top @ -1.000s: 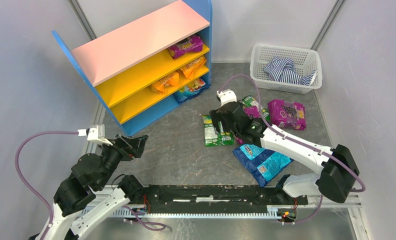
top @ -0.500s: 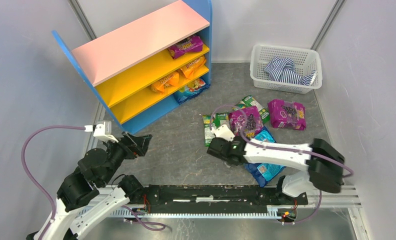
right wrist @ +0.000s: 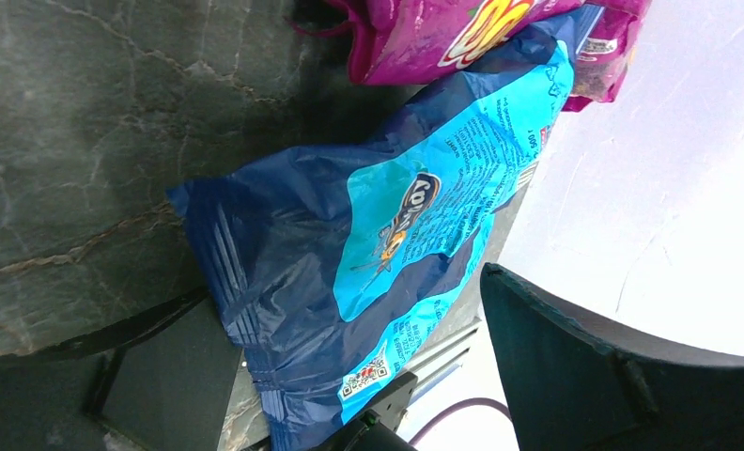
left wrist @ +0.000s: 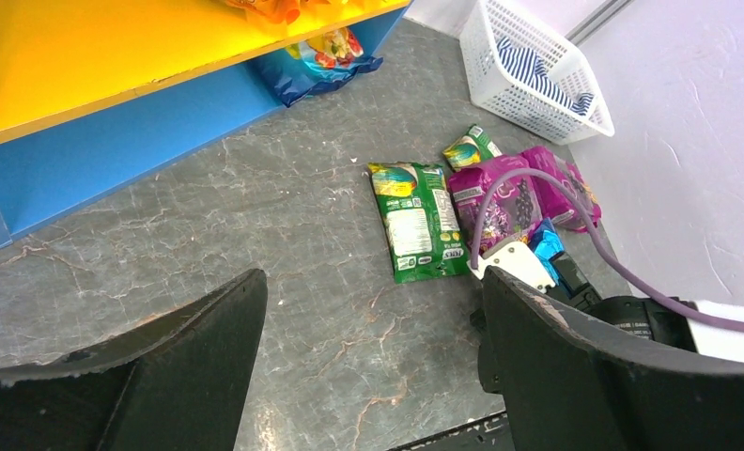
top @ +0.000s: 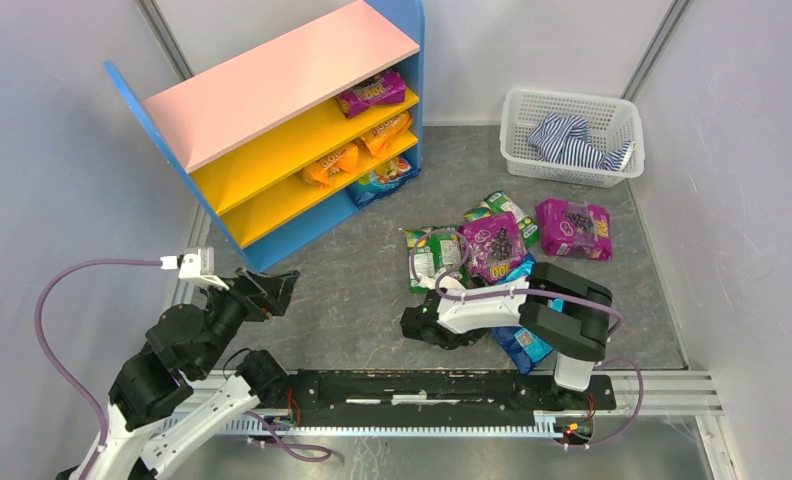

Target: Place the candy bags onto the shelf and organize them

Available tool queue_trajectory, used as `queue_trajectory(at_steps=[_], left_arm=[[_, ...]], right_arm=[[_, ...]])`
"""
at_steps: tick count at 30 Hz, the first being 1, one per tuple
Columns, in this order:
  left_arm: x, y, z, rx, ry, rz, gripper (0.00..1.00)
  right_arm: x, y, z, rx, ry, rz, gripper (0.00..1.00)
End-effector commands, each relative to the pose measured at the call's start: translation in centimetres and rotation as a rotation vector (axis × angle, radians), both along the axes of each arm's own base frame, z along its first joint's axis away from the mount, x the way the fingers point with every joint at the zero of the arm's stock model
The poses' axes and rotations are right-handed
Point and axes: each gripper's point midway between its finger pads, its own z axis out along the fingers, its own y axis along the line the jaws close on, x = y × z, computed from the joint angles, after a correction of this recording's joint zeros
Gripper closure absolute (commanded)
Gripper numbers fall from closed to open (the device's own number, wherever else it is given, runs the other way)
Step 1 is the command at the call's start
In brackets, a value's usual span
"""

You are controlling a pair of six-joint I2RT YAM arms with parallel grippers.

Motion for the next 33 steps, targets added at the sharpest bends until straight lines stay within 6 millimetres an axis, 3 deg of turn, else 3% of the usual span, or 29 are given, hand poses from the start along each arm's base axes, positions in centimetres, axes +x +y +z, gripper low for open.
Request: queue_trajectory(at_steps=[1, 5, 11, 18, 26, 28, 33], left_arm=[[0.2, -0.2, 0.7, -0.036, -0.017, 0.003, 0.09], [-0.1, 0.2, 1.0, -0.052, -0.032, 0.012, 0.09], [-0.3, 0.6, 1.3, -0.071, -0.050, 0.016, 0.09], [-0.2, 0.1, 1.0, -0.053, -0.036, 0.000, 0.09], [0.0, 0.1, 0.9, -0.046, -0.029, 0.010, 0.09], [0.0, 0.1, 0.9, -0.046, -0.029, 0.010, 0.09], [0.1, 0.0, 0.8, -0.041, -0.024, 0.009, 0.09]], right_arm=[[0.6, -0.3, 0.3, -0.012, -0.110, -0.049, 0.02], [0.0, -1.8, 0.1, -0.056, -0.129, -0.086, 0.02], [-0.3, -2.2, -0.8, -0.031, -0.125, -0.090, 0.02], [1.1, 0.3, 0.7, 0.019, -0.170, -0.039, 0.54], [1.3, 3.4, 3.7, 0.082, -0.142, 0.045, 0.93], [1.2, 4.3, 4.5, 0.132, -0.124, 0.072, 1.00], [0.8, 8.2, 7.7, 0.386, -0.065, 0.168, 1.00]])
